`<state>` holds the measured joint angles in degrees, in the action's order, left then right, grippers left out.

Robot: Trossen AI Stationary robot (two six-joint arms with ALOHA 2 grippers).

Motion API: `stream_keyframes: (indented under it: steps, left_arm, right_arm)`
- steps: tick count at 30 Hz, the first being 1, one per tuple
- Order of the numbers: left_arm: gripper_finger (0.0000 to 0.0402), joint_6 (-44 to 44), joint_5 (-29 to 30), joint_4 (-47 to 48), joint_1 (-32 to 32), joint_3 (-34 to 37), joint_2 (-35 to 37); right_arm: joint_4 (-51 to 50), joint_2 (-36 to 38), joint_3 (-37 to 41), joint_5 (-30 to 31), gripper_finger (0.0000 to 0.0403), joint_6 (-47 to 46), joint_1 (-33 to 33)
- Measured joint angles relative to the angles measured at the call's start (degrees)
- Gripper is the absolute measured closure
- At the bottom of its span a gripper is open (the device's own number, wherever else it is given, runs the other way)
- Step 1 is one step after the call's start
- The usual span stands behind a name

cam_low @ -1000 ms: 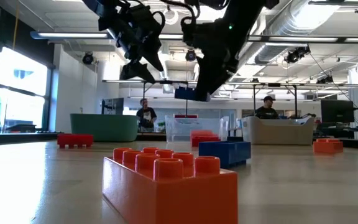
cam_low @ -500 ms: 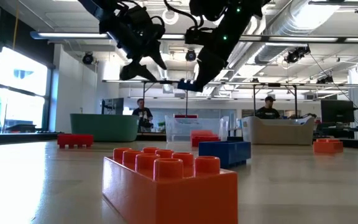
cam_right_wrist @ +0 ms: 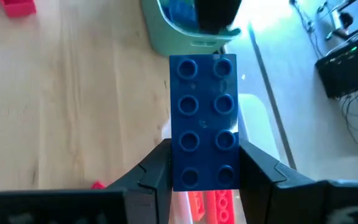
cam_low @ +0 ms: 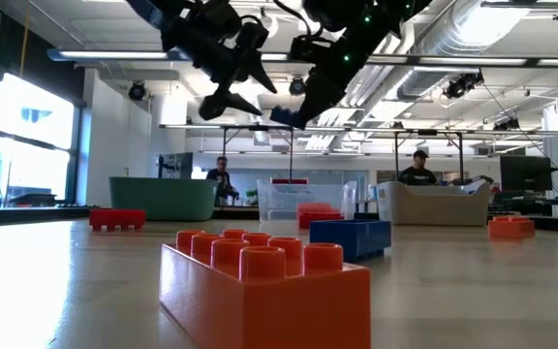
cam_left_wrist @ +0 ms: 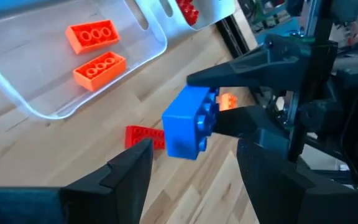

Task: Sort & place blocks by color
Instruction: Put the blue game piece into the green bin

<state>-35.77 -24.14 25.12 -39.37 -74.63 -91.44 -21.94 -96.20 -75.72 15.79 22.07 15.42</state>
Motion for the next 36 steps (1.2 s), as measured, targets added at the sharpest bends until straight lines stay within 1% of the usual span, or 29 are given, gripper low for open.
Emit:
stream_keyframes:
  steps: [3, 7, 11, 17, 19, 23, 28, 32, 36]
  left_arm:
    - [0.0179, -0.3, 2.8, -0.1, 0.8, 0.0, 0.0]
    - [0.0179, -1.6, 5.7, 0.2, 1.7, 0.0, 0.0]
    - [0.0179, -2.4, 6.3, 0.2, 2.0, 0.0, 0.0]
    - [0.0179, -2.7, 6.1, 0.2, 2.1, 0.0, 0.0]
    - [0.0185, -2.5, 5.9, 0.2, 2.1, 0.0, 0.0]
    - [0.0218, -1.9, 5.0, 0.0, 2.1, 0.0, 0.0]
    - [0.028, 1.2, 4.6, -0.9, 2.1, -0.1, 0.0]
    - [0.0326, 3.4, 2.5, -2.3, 2.0, -0.1, 0.0]
    - [0.0331, 5.5, 2.5, -2.5, 2.0, -0.1, 0.0]
  right_arm:
    - [0.7, 0.0, 0.0, -0.6, 0.0291, 0.4, -0.1]
    - [2.2, 0.0, 0.0, -3.1, 0.0291, 0.5, -0.1]
    - [4.5, 0.0, 0.0, -4.4, 0.0291, 1.1, -0.1]
    - [7.0, 0.0, 0.0, -4.4, 0.0291, 1.0, -0.1]
    - [7.1, 0.0, 0.0, -4.4, 0.0291, 1.0, -0.1]
    - [7.5, 0.0, 0.0, -3.2, 0.0291, 1.0, -0.1]
    - [8.1, 0.0, 0.0, -2.8, 0.0291, -0.3, -0.1]
    - [7.9, 0.0, 0.1, -2.2, 0.0291, -2.3, -0.1]
    - [7.8, 0.0, 0.1, -1.9, 0.0291, -4.4, -0.3]
